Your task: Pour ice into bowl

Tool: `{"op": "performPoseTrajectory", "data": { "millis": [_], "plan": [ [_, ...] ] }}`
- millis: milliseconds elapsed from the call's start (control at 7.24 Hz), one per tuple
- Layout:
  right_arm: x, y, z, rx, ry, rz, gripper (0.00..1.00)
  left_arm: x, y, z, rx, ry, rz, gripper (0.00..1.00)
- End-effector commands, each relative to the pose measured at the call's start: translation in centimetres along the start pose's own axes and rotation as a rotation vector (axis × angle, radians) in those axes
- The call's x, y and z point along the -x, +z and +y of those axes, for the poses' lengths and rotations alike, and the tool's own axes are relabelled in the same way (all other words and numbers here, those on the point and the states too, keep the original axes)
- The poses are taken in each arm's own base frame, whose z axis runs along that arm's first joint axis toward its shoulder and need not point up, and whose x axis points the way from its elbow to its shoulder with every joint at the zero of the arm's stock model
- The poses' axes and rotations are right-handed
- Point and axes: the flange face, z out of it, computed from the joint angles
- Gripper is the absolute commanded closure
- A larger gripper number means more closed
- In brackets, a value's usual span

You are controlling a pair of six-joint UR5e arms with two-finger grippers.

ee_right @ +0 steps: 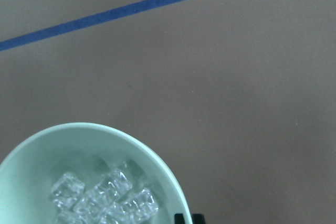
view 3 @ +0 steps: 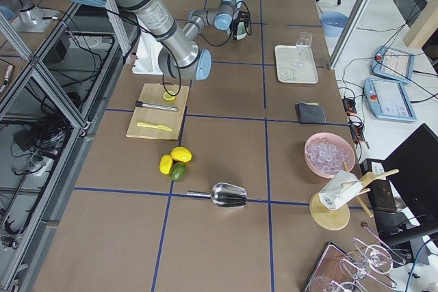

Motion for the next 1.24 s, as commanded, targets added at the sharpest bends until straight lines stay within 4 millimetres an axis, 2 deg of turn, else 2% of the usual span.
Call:
{"op": "performPoseTrajectory", "data": {
  "millis": [0, 138, 276, 415, 553, 691, 829, 1106],
  "plan": [
    [-0.8, -5.1, -3.4, 0.032, 0.027, -0.030, 1.00, 4.3, -1.7, -5.7, 0.154, 0.074, -0.048, 0.00],
    [-3.1, -8.8, -5.0, 0.017, 0.037, -0.021, 1.00, 4.5, -1.1, -5.6, 0.198, 0.110, -0.033, 0.00],
    [-7.3, -12.6, -6.0, 0.003, 0.008, -0.001, 1.00, 4.8, -0.9, -5.2, 0.269, 0.129, -0.019, 0.00],
    [-12.6, -15.2, -7.1, -0.009, -0.042, 0.032, 1.00, 4.7, 0.2, -6.4, 0.361, 0.090, 0.000, 0.00],
    [-17.2, -16.9, -8.3, -0.034, -0.090, 0.051, 1.00, 5.3, 0.9, -7.1, 0.440, 0.121, 0.031, 0.00],
    [-21.6, -18.1, -10.1, -0.050, -0.131, 0.082, 1.00, 6.3, 1.7, -8.8, 0.500, 0.171, -0.001, 0.00],
    [-25.6, -18.5, -12.0, -0.045, -0.159, 0.118, 1.00, 7.0, 3.4, -11.7, 0.571, 0.180, -0.050, 0.00],
    [-33.3, -20.0, -14.2, -0.039, -0.226, 0.179, 1.00, 10.0, 4.5, -19.4, 0.701, 0.186, -0.118, 0.00]
  ]
}}
